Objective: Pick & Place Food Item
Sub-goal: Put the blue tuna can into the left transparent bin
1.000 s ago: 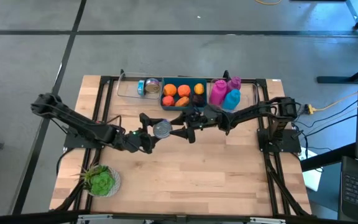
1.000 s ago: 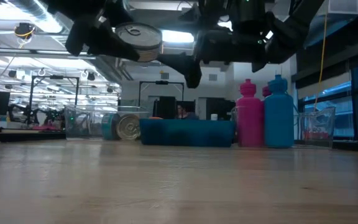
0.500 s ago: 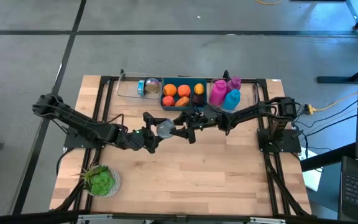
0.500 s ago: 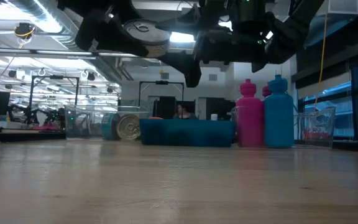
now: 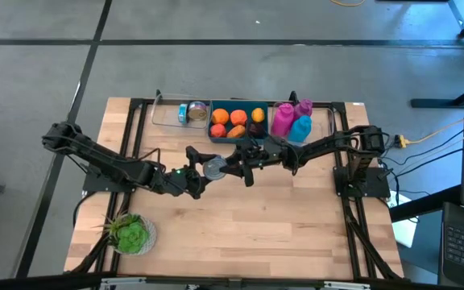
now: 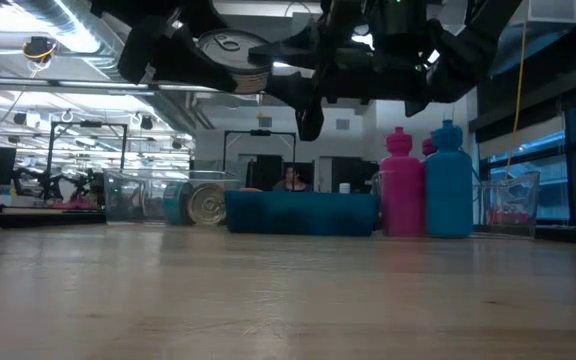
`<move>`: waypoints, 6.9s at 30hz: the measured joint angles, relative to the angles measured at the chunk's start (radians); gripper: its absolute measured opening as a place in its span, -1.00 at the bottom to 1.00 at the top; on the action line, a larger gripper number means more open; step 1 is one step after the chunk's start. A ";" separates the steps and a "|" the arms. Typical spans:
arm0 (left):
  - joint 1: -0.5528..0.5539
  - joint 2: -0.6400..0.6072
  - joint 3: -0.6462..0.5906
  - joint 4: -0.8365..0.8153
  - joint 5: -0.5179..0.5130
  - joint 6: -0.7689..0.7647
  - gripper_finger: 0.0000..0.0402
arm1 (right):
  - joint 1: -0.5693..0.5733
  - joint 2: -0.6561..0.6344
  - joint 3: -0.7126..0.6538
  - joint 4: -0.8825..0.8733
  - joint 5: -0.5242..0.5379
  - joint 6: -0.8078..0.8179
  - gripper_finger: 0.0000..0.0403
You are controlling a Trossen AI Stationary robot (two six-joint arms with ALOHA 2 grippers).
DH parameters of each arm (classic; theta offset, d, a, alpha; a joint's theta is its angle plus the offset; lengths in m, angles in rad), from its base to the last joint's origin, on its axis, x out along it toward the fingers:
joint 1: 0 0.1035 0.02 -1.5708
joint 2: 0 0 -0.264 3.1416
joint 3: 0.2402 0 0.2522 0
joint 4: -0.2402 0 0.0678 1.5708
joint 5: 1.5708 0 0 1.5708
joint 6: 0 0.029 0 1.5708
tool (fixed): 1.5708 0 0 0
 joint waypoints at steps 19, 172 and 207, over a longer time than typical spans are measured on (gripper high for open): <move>-0.062 0.000 0.000 0.027 -0.079 0.011 0.92 | 0.001 0.000 0.002 0.012 0.003 -0.032 -0.27; 0.167 -0.183 -0.026 -0.129 0.431 -0.757 0.40 | 0.104 -0.092 0.166 -0.484 0.195 -0.570 -0.29; 0.167 -0.183 -0.026 -0.139 0.436 -0.686 -0.41 | 0.106 -0.092 0.194 -0.521 0.207 -0.515 0.77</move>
